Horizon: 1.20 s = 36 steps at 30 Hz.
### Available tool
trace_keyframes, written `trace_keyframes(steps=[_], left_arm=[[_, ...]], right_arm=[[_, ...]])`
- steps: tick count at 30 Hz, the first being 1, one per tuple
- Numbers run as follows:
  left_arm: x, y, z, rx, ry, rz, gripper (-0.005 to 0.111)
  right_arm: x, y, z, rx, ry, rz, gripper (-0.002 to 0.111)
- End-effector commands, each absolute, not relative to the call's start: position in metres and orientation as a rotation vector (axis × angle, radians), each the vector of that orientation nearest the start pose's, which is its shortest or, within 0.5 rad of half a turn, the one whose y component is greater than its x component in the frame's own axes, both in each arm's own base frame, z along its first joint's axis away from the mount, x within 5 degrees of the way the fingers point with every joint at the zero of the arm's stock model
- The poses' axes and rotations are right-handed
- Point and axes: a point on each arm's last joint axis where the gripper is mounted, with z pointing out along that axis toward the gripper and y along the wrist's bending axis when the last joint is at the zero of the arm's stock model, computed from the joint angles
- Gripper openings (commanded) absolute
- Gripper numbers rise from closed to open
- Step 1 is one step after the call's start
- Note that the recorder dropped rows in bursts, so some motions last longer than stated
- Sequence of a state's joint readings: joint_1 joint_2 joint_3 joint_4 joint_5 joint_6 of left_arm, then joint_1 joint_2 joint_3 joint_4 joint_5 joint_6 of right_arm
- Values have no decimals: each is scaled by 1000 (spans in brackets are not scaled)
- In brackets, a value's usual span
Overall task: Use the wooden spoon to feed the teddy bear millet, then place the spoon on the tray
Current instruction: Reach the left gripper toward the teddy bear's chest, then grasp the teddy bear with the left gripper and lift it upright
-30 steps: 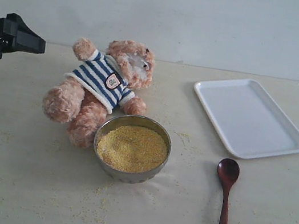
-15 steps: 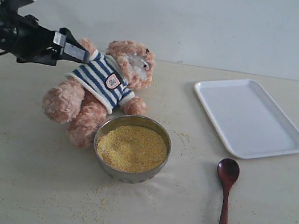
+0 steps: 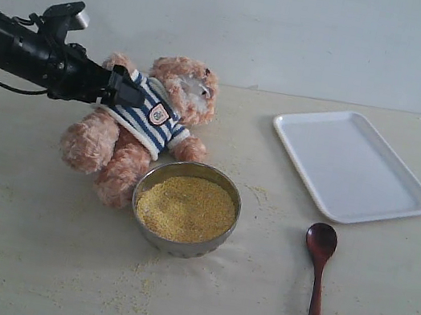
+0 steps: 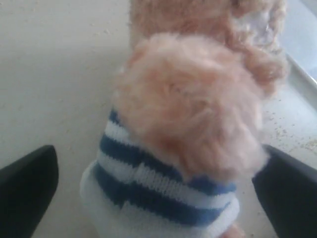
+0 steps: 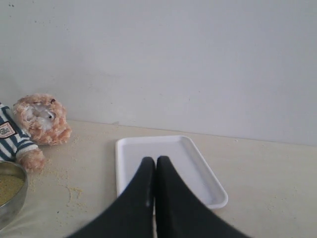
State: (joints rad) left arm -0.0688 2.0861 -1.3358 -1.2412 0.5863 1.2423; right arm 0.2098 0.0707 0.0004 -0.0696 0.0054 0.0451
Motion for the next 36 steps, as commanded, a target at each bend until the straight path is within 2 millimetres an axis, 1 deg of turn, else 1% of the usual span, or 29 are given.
trace_keyframes(steps=[1, 9, 11, 12, 13, 15, 16, 17, 19, 21, 22, 23, 24, 26, 27, 29, 31, 33, 36], left_arm=[[431, -80, 138, 430, 2379, -679, 99], [433, -95, 117, 454, 2369, -706, 98], [434, -95, 115, 452, 2360, -690, 91], [435, -95, 115, 447, 2360, -681, 83], [435, -94, 115, 437, 2362, -670, 73], [435, -92, 115, 387, 2379, -680, 47], [436, -88, 115, 328, 2392, -694, 11], [436, -86, 115, 328, 2392, -698, 6], [437, -76, 122, 327, 2385, -692, 6], [435, -58, 137, 309, 2385, -710, 5], [431, -44, 150, 320, 2382, -750, 5], [428, -36, 158, 328, 2374, -787, 5], [420, -22, 173, 351, 2351, -898, 5], [403, -6, 199, 410, 2296, -1073, 5], [390, 0, 209, 423, 2271, -1160, 5], [362, 7, 216, 422, 2283, -1169, 5], [331, 12, 216, 416, 2306, -1150, 5], [304, 13, 216, 308, 2276, -1129, 5], [276, 9, 221, 277, 2258, -1163, 5]], right_arm=[[61, 13, 209, -185, 1542, 142, 0], [61, 13, 209, -185, 1542, 142, 0], [61, 13, 209, -185, 1542, 142, 0], [61, 13, 209, -185, 1542, 142, 0], [61, 13, 209, -185, 1542, 142, 0], [61, 13, 209, -185, 1542, 142, 0], [61, 13, 209, -185, 1542, 142, 0], [61, 13, 209, -185, 1542, 142, 0], [61, 13, 209, -185, 1542, 142, 0], [61, 13, 209, -185, 1542, 142, 0], [61, 13, 209, -185, 1542, 142, 0], [61, 13, 209, -185, 1542, 142, 0], [61, 13, 209, -185, 1542, 142, 0], [61, 13, 209, -185, 1542, 142, 0], [61, 13, 209, -185, 1542, 142, 0], [61, 13, 209, -185, 1542, 142, 0], [61, 13, 209, -185, 1542, 142, 0], [61, 13, 209, -185, 1542, 142, 0], [61, 13, 209, -185, 1542, 142, 0]])
